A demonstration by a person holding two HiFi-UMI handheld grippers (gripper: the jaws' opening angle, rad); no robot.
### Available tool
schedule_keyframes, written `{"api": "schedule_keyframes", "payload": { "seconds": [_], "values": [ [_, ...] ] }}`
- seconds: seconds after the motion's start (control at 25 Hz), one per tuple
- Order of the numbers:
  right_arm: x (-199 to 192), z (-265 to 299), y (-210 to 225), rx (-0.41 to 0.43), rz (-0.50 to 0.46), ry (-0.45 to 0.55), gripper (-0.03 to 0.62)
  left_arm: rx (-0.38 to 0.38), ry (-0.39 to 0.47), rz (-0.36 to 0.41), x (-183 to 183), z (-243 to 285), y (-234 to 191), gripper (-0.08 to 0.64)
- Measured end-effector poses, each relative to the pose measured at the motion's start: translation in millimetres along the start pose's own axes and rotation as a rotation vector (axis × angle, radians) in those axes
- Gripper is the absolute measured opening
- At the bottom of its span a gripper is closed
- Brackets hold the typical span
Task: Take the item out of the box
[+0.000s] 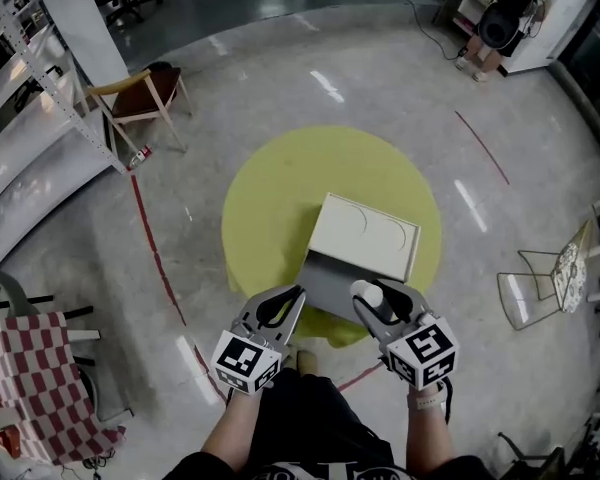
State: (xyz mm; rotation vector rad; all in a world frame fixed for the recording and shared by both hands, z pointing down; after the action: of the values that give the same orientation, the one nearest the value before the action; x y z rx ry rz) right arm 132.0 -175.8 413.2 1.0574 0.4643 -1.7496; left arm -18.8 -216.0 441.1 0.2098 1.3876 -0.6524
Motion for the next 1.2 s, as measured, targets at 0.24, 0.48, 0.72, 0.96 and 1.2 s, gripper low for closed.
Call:
{"api": "schedule_keyframes", "payload": {
  "seconds": [0.24,0.48,0.72,0.96,1.2],
  "values": [
    [7.0,-16.5,-0.8,0.001,0.013,0.032,0.178,-0.008,0.009,0.029,13.8,2.5,4.2,0.026],
    [14.9,-31.7,-3.4,0.000,0.020,0.059,0.178,-0.024,0.034,0.048,32.4,3.3,11.0,0.026],
    [23.5,-43.0,-7.4,-0.004,0.019,0.084,0.178,-0.025,0.048,0.075,47.6,-4.3,10.6,0.026],
    [31.1,-51.2,-8.8,-0.010,0.007,0.112,0.178,-0.005,0.075,0.100,61.6,-12.2,3.2,0.026],
    [34.3,-58.5,-10.3,-0.012,-0.001,0.123,0.178,-0.013,0.089,0.111,69.0,-13.0,6.6,0.026]
  ]
}}
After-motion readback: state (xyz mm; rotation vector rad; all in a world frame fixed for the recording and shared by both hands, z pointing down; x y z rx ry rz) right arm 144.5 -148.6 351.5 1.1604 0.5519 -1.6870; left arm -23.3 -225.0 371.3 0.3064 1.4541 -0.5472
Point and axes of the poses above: the fingertips, and each gripper's own axes: z forward along the fingers, y to its right, x out of its top, the point moved 4 cm from there along -z, backward along the fingers, and after that the axes turned 3 degrees about z, right-handed, at the moved point
